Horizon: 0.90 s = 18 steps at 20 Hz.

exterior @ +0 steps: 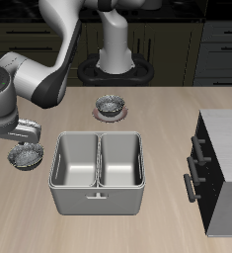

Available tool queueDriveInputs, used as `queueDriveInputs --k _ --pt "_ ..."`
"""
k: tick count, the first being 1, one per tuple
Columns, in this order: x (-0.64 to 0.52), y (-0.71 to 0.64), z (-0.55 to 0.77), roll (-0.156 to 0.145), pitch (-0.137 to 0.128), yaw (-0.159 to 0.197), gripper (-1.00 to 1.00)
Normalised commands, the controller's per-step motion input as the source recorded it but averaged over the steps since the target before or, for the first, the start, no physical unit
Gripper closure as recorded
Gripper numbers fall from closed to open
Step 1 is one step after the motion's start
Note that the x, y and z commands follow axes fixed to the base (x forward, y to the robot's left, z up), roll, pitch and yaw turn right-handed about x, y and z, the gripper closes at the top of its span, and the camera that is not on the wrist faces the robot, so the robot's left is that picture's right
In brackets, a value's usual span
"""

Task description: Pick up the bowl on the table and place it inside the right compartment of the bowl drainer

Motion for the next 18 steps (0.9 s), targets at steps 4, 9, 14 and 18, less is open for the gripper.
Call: queueDriveInputs --k 4,9,14,18 --pt "-0.07 0.0 -0.13 -0.022 -0.05 0.006 -1.0" --pt "0.02 0.06 -0.14 -0.011 -0.031 0.013 -1.0" --pt "0.01 0.06 -0.22 0.019 0.032 -0.025 -1.0" --pt "0.03 0.01 -0.13 -0.003 0.013 -0.011 -1.0"
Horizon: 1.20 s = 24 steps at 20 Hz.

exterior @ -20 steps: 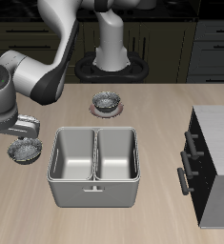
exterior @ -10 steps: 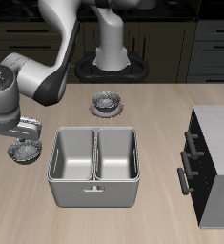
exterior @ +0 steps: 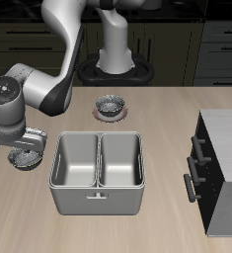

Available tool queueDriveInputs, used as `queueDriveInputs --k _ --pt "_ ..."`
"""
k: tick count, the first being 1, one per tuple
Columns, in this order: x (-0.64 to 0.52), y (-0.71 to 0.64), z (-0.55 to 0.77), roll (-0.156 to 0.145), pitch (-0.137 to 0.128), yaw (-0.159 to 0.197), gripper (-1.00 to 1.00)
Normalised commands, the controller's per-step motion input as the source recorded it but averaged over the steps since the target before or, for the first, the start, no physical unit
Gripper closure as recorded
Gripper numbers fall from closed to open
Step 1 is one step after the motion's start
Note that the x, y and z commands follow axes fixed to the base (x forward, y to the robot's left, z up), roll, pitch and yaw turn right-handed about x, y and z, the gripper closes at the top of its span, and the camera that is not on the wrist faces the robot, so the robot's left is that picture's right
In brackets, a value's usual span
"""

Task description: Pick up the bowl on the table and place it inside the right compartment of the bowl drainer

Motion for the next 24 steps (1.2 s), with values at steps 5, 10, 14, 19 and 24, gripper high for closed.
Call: queueDriveInputs --k 5,10,14,19,24 --pt "0.01 -0.03 -0.17 -0.004 0.027 -0.004 -1.0" --pt "0.01 -0.08 -0.19 -0.015 0.031 -0.014 -1.0" --pt "-0.01 0.0 -0.19 0.006 0.038 -0.009 -1.0" --pt "-0.03 0.01 -0.14 0.009 0.059 -0.032 -1.0" --pt "-0.01 -0.02 -0.04 0.031 0.021 -0.033 -1.0"
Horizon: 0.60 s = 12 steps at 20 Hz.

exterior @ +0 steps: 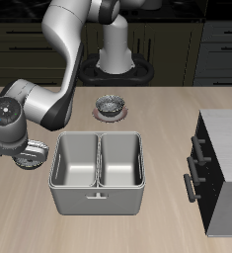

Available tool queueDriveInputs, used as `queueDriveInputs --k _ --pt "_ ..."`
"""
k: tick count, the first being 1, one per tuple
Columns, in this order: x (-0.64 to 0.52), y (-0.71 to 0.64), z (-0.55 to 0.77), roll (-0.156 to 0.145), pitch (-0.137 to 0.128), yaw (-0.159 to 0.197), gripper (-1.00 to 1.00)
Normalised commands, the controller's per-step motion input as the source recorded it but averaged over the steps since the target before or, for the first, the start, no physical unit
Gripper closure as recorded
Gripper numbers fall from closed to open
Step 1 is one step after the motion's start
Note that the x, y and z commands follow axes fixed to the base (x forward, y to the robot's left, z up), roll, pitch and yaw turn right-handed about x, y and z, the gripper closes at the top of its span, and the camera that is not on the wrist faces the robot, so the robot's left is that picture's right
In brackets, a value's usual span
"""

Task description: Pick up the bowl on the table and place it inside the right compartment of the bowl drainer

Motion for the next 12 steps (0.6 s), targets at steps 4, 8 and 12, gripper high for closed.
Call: queueDriveInputs --k 4,8,12 --pt "-0.01 -0.03 0.0 0.012 0.036 -0.033 1.0" --pt "-0.02 -0.03 0.06 -0.011 -0.011 0.009 1.0" --pt "-0.02 -0.06 0.07 -0.009 -0.006 -0.021 1.0"
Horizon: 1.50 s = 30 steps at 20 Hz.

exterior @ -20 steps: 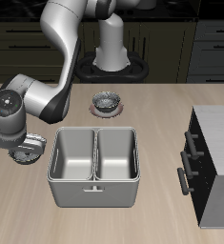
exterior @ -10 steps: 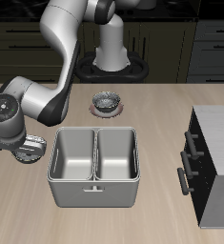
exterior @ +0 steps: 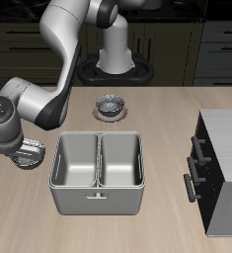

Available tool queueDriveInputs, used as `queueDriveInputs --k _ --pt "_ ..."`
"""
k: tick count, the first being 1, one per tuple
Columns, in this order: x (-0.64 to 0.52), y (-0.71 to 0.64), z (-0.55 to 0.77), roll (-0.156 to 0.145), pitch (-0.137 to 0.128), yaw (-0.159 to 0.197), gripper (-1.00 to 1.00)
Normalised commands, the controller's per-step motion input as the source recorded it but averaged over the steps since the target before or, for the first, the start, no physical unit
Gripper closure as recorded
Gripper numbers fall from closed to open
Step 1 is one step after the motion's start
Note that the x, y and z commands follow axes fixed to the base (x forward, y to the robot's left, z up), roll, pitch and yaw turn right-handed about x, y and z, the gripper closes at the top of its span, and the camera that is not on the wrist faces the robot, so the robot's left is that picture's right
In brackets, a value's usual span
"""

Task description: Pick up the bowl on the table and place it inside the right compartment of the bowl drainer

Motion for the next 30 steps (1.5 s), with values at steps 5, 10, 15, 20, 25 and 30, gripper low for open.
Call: queueDriveInputs --k 5,10,15,20,25,30 --pt "-0.01 -0.04 0.02 -0.003 -0.001 -0.005 1.0" --pt "0.0 -0.01 0.04 0.0 -0.009 -0.007 1.0" --pt "-0.03 0.02 0.13 -0.003 -0.027 0.005 1.0" --pt "-0.12 0.0 0.36 -0.022 -0.061 0.011 1.0" --pt "-0.12 -0.02 0.32 -0.002 -0.038 0.011 1.0" --pt "-0.12 0.02 0.31 0.002 -0.042 0.01 1.0"
